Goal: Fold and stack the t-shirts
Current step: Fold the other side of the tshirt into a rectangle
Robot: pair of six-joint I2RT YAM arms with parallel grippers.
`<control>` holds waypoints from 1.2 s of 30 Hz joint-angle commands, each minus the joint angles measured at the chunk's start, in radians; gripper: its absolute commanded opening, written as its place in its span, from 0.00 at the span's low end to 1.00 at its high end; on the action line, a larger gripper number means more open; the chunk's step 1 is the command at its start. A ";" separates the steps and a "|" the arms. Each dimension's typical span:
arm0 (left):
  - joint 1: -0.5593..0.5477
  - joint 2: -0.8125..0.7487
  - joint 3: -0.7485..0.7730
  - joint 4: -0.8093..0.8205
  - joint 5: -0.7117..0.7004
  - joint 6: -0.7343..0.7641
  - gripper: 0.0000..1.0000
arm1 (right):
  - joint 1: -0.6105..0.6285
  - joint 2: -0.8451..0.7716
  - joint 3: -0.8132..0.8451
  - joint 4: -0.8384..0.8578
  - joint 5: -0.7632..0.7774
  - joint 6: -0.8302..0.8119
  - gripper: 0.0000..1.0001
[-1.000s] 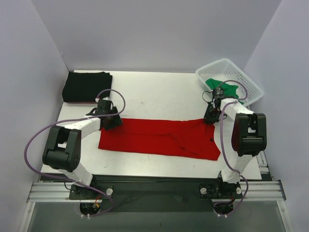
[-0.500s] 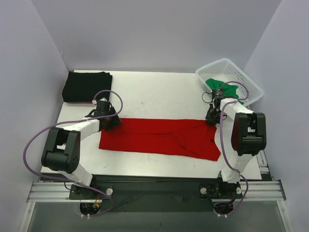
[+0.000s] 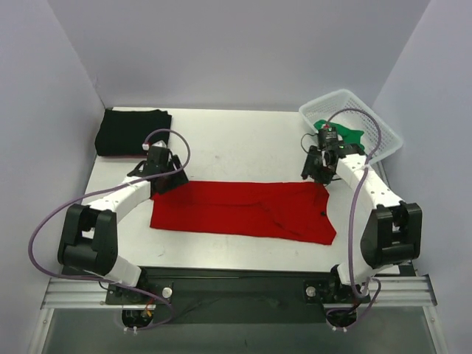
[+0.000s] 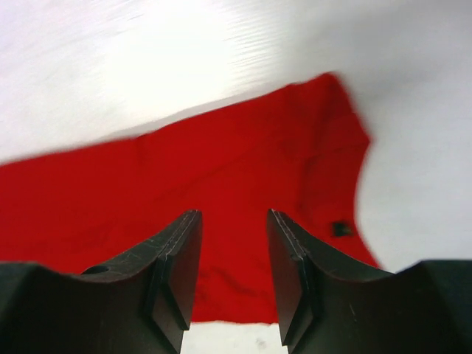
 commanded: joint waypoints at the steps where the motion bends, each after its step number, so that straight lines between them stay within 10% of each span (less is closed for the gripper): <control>1: -0.008 -0.100 0.060 -0.025 -0.024 0.034 0.73 | 0.170 -0.085 -0.044 -0.060 -0.083 -0.010 0.40; 9: -0.008 -0.223 0.009 -0.046 -0.015 0.043 0.73 | 0.418 -0.056 -0.153 0.011 -0.212 0.027 0.38; 36: -0.003 -0.331 -0.124 -0.074 -0.006 0.031 0.73 | 0.449 0.079 -0.179 0.050 -0.094 0.009 0.32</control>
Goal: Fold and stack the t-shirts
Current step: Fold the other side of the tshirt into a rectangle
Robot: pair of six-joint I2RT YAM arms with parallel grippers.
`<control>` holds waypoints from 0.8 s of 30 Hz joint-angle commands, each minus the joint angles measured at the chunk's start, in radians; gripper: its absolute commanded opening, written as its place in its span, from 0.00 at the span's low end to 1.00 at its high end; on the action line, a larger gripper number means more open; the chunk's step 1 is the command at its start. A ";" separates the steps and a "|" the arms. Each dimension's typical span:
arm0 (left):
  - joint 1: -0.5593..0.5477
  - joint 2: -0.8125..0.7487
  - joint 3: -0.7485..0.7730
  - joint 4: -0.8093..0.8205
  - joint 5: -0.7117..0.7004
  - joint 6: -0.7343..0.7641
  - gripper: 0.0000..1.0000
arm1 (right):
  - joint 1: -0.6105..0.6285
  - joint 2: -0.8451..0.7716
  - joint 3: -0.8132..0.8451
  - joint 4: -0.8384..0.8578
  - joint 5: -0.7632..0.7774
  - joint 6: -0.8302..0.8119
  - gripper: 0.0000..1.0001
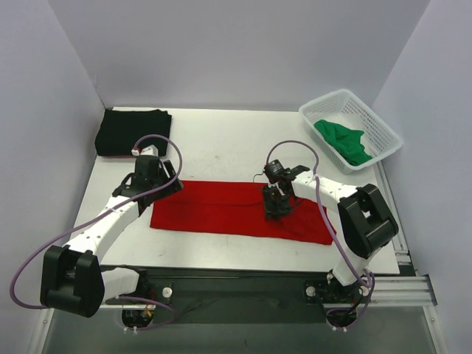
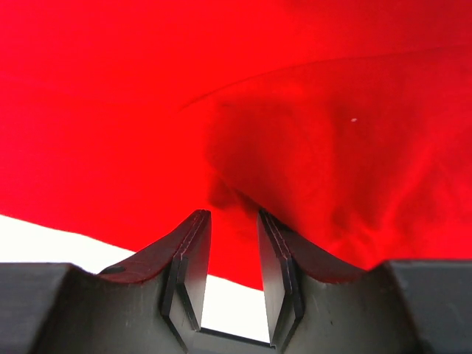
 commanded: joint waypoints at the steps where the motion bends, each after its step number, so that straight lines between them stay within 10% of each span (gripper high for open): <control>1: 0.004 -0.019 -0.013 -0.001 0.002 0.008 0.73 | 0.004 -0.043 -0.006 -0.024 0.069 -0.005 0.32; 12: 0.004 -0.036 -0.029 -0.007 0.005 0.009 0.73 | 0.005 -0.004 -0.011 0.007 0.122 -0.022 0.30; 24: 0.004 -0.036 -0.037 -0.016 0.008 0.021 0.73 | 0.016 -0.014 0.025 -0.048 0.076 -0.028 0.06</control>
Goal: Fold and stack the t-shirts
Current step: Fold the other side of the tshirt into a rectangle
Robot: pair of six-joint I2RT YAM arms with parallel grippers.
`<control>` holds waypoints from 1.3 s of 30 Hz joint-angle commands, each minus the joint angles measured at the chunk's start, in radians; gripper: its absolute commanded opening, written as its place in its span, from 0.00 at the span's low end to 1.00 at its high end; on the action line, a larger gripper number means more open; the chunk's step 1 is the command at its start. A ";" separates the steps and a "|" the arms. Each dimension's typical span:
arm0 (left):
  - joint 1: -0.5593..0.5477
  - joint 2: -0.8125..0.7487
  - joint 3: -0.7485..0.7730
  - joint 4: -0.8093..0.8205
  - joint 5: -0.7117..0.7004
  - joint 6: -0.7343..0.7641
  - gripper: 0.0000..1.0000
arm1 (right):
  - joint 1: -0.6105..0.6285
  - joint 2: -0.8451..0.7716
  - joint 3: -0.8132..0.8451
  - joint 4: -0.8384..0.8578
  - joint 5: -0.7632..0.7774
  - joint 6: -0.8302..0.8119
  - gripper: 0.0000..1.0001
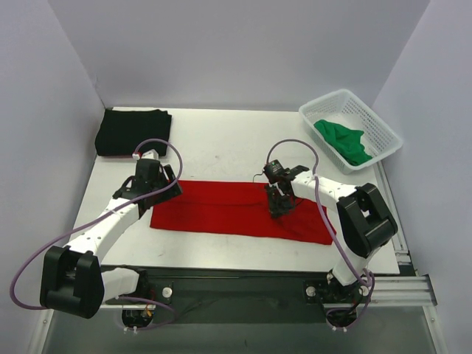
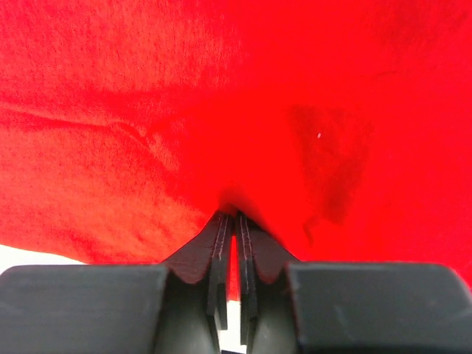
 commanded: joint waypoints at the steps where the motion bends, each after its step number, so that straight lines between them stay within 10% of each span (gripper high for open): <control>1: 0.004 -0.027 -0.002 0.000 0.009 0.018 0.73 | 0.015 -0.025 0.035 -0.094 -0.020 -0.005 0.04; 27: 0.007 0.000 -0.013 0.002 0.012 0.033 0.73 | 0.037 0.113 0.182 -0.190 -0.217 0.125 0.01; 39: 0.008 0.057 0.030 0.026 0.019 0.041 0.73 | 0.019 0.015 0.190 -0.187 -0.249 0.139 0.45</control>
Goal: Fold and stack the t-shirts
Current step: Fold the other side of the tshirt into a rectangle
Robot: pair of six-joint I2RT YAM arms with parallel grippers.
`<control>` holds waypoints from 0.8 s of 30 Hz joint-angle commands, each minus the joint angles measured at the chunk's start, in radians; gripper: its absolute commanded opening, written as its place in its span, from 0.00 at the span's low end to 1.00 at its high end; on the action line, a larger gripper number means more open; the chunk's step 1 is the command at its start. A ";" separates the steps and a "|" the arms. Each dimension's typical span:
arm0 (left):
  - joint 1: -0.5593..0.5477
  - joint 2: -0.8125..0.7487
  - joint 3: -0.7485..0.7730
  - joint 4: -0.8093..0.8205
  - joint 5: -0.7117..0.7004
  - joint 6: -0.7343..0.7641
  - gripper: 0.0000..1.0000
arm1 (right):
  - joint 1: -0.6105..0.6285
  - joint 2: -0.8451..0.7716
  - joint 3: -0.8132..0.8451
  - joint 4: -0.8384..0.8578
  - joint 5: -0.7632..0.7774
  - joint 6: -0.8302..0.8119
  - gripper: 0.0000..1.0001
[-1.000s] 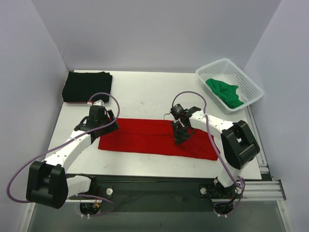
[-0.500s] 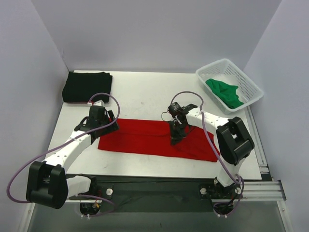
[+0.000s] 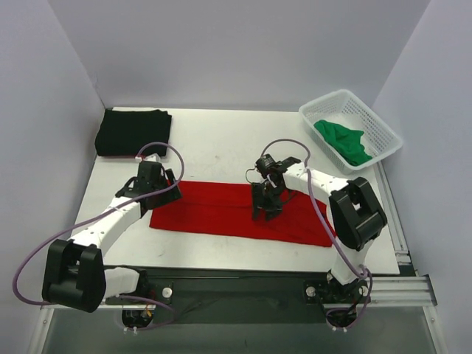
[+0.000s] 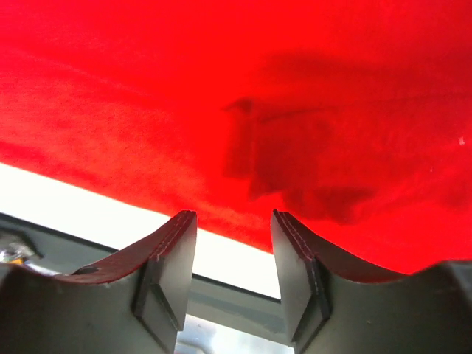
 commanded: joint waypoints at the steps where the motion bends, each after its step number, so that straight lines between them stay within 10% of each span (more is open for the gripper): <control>1: 0.000 0.033 0.053 0.038 0.016 0.015 0.73 | -0.024 -0.119 0.023 -0.050 -0.022 0.021 0.46; 24: 0.014 0.438 0.212 0.207 0.037 -0.028 0.73 | -0.493 -0.126 -0.034 -0.036 0.389 -0.082 0.35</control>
